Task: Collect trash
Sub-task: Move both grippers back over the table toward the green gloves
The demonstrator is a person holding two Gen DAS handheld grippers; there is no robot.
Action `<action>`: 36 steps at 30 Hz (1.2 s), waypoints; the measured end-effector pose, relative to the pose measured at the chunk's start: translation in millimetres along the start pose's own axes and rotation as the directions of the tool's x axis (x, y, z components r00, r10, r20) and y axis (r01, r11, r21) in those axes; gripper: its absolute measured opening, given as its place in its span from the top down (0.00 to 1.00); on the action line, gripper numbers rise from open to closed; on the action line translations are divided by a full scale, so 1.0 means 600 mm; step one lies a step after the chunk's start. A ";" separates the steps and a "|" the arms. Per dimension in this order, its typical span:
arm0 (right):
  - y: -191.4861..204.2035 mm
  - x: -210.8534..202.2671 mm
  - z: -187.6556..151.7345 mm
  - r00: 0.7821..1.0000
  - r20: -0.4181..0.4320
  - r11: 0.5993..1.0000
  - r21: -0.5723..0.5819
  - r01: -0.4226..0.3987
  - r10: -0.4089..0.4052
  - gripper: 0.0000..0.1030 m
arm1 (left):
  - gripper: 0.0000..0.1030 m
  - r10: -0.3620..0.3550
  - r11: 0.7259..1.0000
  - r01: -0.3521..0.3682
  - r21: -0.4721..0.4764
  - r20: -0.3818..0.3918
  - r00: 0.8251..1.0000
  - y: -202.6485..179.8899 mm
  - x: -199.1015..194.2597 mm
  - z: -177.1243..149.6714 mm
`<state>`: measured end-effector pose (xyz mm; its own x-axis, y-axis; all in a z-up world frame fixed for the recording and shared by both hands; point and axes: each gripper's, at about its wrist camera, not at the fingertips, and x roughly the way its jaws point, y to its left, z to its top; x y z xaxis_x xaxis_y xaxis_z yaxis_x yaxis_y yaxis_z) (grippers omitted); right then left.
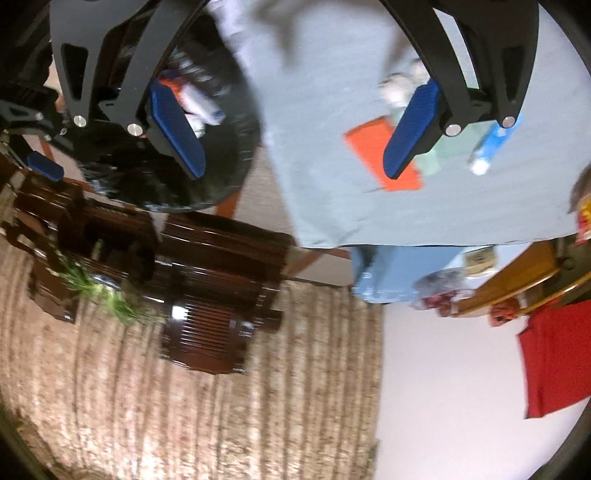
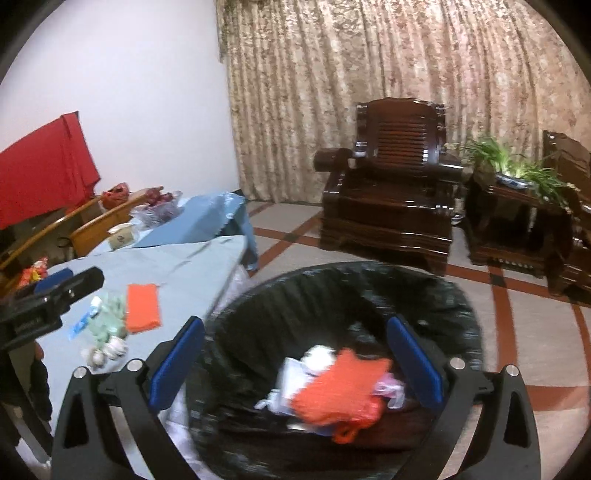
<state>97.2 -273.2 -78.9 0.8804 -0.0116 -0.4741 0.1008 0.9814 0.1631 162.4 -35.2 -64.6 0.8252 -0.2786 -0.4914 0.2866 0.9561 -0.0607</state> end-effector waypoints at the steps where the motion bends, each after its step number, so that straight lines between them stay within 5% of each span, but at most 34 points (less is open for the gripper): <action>1: 0.015 0.002 0.002 1.000 0.003 1.000 -0.014 -0.012 0.012 0.06 | 0.08 0.017 1.000 -0.017 -0.006 0.000 1.000 0.015 -0.006 0.000; 15: 0.179 0.054 0.007 0.991 -0.002 0.983 -0.129 -0.134 0.135 0.06 | 0.08 0.205 0.976 -0.208 -0.064 -0.045 0.978 0.178 -0.049 -0.035; 31: 0.249 0.134 -0.018 0.982 -0.069 0.964 -0.185 -0.188 0.178 0.06 | 0.09 0.248 0.961 -0.265 -0.072 -0.185 0.951 0.230 0.055 -0.107; 36: 0.257 0.155 -0.019 0.980 -0.088 0.964 -0.187 -0.192 0.178 0.06 | 0.19 0.235 0.961 -0.261 -0.090 -0.230 0.944 0.237 0.095 -0.123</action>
<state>189.2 -120.8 -107.6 0.8399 0.1803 -0.5120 -0.1583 0.9836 0.0867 214.2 91.6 -165.6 0.7349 -0.0172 -0.6779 0.0160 0.9998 -0.0079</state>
